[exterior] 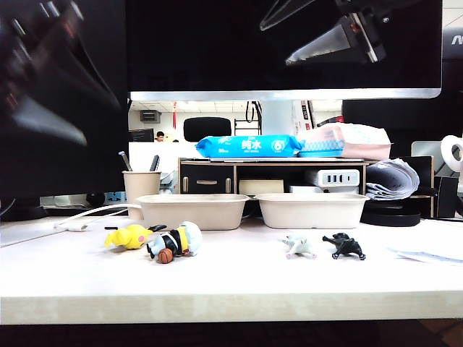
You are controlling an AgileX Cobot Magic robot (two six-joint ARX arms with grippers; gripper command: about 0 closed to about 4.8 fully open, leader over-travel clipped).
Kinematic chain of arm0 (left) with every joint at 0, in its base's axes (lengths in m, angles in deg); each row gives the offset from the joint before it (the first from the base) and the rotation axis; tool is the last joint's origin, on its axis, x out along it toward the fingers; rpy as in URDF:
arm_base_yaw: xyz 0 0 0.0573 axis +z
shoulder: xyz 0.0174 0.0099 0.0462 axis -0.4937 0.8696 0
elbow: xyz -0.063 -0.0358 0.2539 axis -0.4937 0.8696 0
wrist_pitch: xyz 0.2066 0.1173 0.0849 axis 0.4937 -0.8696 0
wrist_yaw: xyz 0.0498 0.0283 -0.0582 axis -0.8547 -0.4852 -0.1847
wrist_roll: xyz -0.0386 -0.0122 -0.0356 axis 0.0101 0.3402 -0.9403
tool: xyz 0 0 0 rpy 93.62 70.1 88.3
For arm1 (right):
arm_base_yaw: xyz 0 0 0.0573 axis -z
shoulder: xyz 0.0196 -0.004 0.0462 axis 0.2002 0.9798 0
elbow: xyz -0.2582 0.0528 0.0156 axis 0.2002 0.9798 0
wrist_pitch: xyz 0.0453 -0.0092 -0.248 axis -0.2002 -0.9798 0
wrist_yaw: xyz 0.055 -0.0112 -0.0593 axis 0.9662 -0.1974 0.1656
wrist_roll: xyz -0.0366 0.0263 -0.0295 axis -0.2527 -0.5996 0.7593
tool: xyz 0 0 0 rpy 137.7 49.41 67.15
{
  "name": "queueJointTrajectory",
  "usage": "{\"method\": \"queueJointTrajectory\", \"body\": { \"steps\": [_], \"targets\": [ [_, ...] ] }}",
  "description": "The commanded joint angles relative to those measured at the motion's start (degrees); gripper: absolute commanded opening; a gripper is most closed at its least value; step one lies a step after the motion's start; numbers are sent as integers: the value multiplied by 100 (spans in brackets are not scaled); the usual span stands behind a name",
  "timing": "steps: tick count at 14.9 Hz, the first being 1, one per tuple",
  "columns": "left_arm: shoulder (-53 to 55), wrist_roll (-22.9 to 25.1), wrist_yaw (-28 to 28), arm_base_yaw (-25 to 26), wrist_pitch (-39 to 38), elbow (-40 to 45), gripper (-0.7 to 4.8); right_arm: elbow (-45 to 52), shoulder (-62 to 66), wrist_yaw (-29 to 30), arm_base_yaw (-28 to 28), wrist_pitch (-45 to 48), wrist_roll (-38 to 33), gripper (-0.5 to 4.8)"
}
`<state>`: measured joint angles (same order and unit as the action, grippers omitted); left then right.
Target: Put the dolls with similar sizes into the same paper box, while dolls with different sizes go into separate paper boxes.
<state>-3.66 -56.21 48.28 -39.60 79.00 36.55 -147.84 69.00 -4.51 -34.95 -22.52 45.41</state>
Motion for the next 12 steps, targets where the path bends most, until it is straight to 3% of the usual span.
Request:
{"method": "queueJointTrajectory", "body": {
  "steps": [1, 3, 8, 12],
  "targets": [
    [654, 262, -63, -289, 533, -20, 347, -70, -101, 570, -144, 103, -59, 323],
    [1084, 144, 17, -450, 763, -37, 414, -181, -103, 721, -144, 90, -184, 329],
    [1434, 186, 35, -629, 579, -92, 412, -229, 72, 632, -155, -151, -42, 304],
    [1471, 549, -479, -629, -92, -94, 420, -229, 474, 645, -313, -1115, 525, 305]
  ]
}}
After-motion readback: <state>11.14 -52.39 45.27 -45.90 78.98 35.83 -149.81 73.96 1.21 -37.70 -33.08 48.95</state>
